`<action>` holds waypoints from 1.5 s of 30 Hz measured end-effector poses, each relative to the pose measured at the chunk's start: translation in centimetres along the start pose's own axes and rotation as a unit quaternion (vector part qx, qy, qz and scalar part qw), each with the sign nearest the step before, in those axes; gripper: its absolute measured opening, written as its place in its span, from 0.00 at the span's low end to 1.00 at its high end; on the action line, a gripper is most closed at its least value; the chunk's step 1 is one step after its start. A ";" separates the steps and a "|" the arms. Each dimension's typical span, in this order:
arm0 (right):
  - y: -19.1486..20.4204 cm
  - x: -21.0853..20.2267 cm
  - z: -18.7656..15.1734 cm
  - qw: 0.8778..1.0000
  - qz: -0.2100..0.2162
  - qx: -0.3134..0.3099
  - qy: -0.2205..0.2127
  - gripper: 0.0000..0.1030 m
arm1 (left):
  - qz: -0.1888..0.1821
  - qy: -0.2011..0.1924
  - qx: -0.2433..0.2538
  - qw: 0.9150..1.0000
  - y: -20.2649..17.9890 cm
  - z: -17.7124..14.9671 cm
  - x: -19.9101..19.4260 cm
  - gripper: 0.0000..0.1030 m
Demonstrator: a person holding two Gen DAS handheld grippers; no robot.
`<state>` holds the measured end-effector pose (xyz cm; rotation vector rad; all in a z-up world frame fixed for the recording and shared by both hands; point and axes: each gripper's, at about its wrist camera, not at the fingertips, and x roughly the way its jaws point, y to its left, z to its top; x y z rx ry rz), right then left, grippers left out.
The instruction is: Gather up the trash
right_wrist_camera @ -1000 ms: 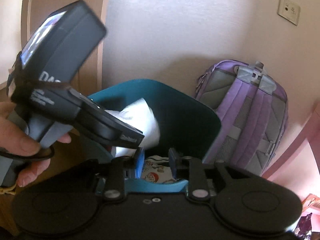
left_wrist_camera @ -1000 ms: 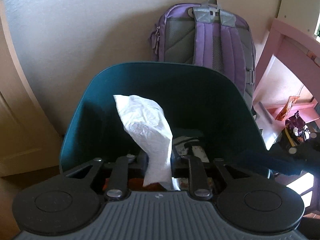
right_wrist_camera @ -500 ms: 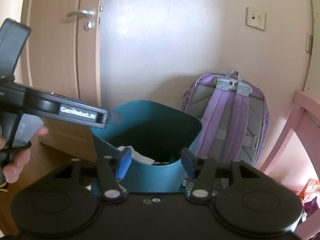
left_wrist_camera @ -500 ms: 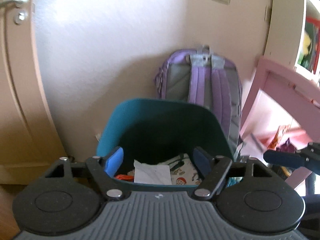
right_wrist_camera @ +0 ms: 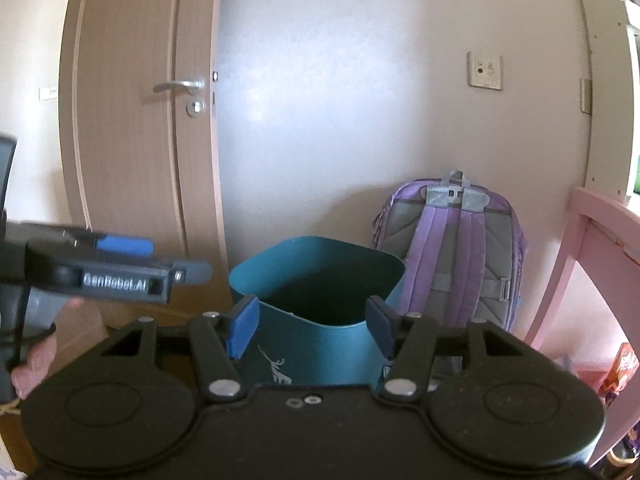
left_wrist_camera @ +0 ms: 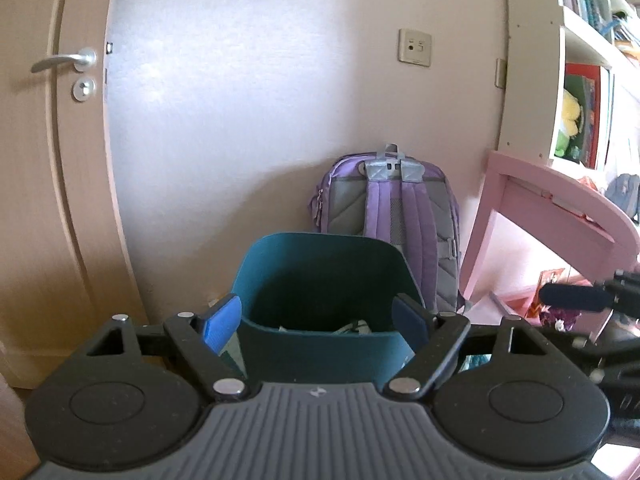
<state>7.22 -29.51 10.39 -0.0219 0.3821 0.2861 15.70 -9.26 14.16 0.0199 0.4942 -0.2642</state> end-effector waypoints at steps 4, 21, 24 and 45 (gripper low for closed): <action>0.6 -1.7 -0.2 1.000 0.007 0.003 -0.011 0.57 | 0.005 0.000 0.000 1.000 -0.1 -1.3 -2.2 0.81; 1.8 -7.4 3.1 0.998 -0.011 0.054 -0.003 0.57 | 0.011 0.002 -0.034 0.999 0.6 -1.6 -10.0 1.00; 1.7 -8.2 4.0 0.998 -0.016 0.060 -0.001 0.57 | 0.017 -0.001 -0.030 0.999 0.3 -0.4 -11.3 1.00; 2.2 -11.7 5.5 0.998 -0.036 0.053 -0.020 0.57 | 0.026 0.004 -0.007 1.000 -2.4 4.5 -15.9 1.00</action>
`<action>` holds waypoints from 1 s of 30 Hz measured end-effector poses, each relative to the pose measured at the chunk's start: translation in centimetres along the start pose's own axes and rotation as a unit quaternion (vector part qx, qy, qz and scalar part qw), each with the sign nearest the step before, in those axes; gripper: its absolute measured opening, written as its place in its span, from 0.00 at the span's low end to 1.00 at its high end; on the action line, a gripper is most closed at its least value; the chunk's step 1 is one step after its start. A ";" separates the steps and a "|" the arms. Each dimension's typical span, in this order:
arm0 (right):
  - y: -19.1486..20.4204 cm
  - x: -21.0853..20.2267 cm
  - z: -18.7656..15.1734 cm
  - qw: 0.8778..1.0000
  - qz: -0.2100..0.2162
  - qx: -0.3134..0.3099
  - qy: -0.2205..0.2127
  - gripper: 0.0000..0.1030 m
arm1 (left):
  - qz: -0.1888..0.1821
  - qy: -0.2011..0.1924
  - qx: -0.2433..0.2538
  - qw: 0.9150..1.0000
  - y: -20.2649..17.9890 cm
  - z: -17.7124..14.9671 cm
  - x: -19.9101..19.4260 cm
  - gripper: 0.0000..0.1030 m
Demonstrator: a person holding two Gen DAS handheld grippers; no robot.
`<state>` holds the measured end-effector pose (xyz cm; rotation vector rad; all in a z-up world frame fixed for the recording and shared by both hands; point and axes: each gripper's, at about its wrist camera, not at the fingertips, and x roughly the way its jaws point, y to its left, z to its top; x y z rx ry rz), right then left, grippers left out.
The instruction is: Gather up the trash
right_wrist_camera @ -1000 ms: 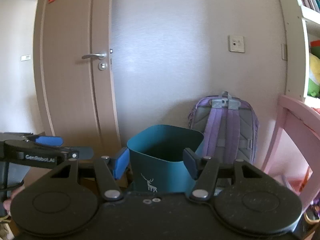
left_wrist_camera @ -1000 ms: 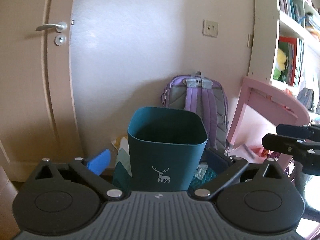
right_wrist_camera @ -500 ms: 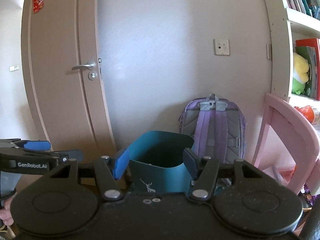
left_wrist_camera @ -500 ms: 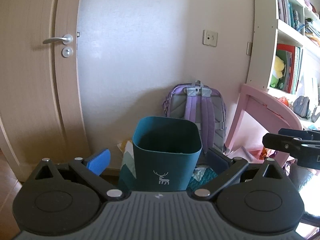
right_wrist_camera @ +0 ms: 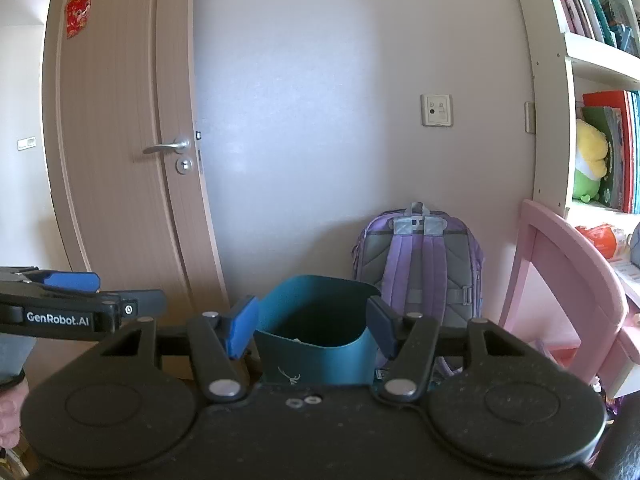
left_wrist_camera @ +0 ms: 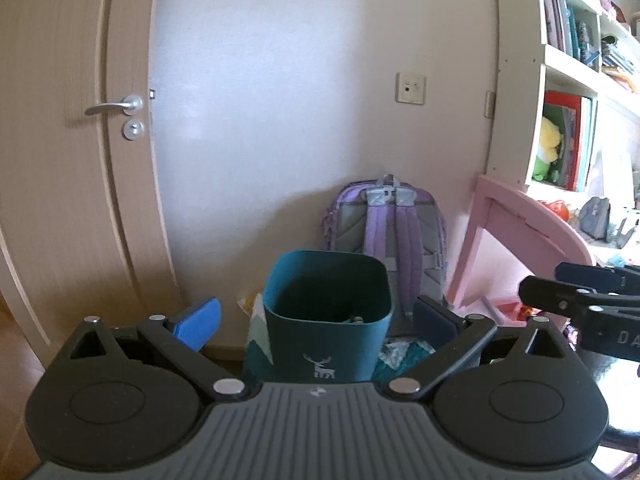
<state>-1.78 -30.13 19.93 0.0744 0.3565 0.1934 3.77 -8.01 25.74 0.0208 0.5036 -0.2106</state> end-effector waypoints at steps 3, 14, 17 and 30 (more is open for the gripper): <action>0.0 -0.1 -0.1 1.000 0.001 0.000 0.000 0.57 | -0.006 0.001 -0.001 1.000 -0.2 0.0 -0.2 1.00; -0.1 -0.1 0.0 1.000 -0.003 0.008 0.004 0.57 | -0.002 -0.006 0.004 1.000 -0.9 0.0 -0.3 1.00; 0.0 0.0 0.0 1.000 -0.003 0.011 0.005 0.57 | -0.003 -0.010 0.008 1.000 -1.0 -0.1 -0.4 1.00; 0.0 0.0 0.0 1.000 -0.002 0.014 0.007 0.57 | -0.001 -0.013 0.015 1.000 -1.4 -0.4 -0.3 1.00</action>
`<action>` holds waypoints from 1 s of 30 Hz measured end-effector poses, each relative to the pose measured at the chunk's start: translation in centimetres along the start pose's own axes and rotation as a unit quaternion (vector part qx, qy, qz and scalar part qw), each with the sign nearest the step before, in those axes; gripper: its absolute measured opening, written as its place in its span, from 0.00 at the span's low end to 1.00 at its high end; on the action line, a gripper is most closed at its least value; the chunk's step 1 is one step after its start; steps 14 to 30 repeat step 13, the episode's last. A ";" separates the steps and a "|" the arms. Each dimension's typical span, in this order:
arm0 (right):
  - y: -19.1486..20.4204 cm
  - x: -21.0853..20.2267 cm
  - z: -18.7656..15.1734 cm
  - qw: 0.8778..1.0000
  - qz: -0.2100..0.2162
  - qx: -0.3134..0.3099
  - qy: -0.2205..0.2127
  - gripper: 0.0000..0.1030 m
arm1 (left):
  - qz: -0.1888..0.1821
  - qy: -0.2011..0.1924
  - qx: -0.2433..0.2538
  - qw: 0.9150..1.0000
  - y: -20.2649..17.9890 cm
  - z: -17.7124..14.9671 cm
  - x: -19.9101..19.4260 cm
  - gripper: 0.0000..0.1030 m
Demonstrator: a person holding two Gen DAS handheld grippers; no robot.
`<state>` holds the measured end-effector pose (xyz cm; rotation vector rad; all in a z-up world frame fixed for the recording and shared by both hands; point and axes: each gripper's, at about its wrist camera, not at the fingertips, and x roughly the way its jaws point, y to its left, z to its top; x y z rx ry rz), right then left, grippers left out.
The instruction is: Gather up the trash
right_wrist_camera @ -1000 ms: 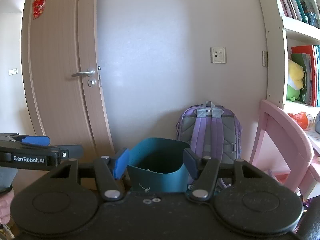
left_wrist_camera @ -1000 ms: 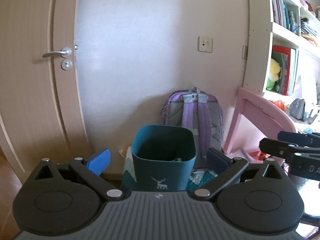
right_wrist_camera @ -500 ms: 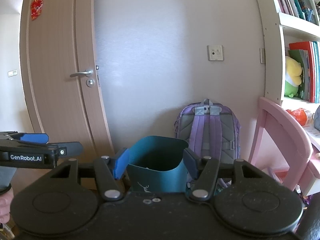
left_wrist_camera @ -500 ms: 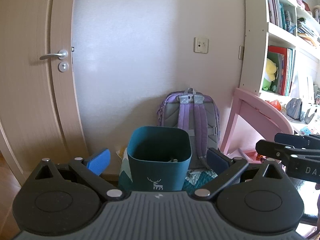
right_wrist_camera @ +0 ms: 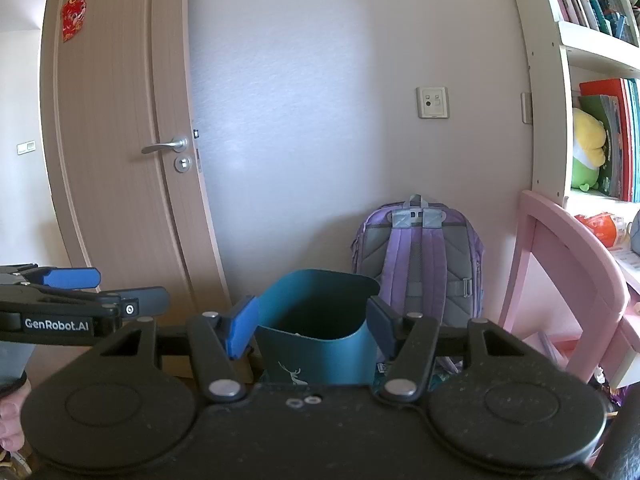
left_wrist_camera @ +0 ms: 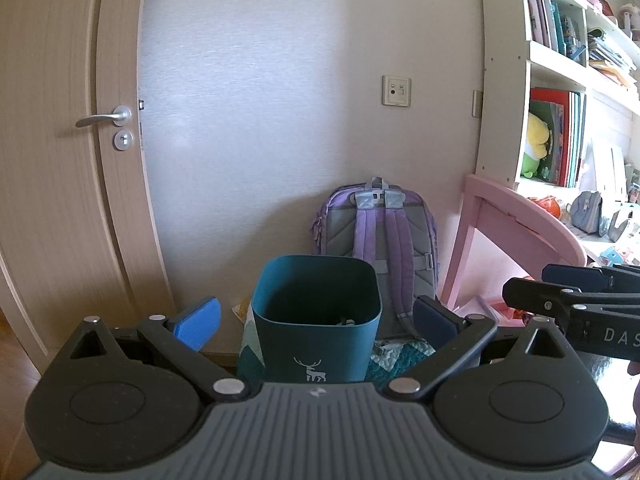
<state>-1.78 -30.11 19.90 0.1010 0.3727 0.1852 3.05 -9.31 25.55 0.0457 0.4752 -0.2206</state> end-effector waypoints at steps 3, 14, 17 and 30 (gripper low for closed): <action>-0.1 0.0 0.0 1.000 0.000 0.001 0.001 0.57 | -0.001 0.000 0.001 1.000 0.1 0.0 0.0 1.00; -0.3 0.5 -0.2 1.000 0.002 0.001 0.007 0.57 | -0.005 -0.001 0.004 1.000 0.0 -0.4 -0.1 1.00; -0.3 0.5 -0.2 1.000 0.002 0.001 0.007 0.57 | -0.005 -0.001 0.004 1.000 0.0 -0.4 -0.1 1.00; -0.3 0.5 -0.2 1.000 0.002 0.001 0.007 0.57 | -0.005 -0.001 0.004 1.000 0.0 -0.4 -0.1 1.00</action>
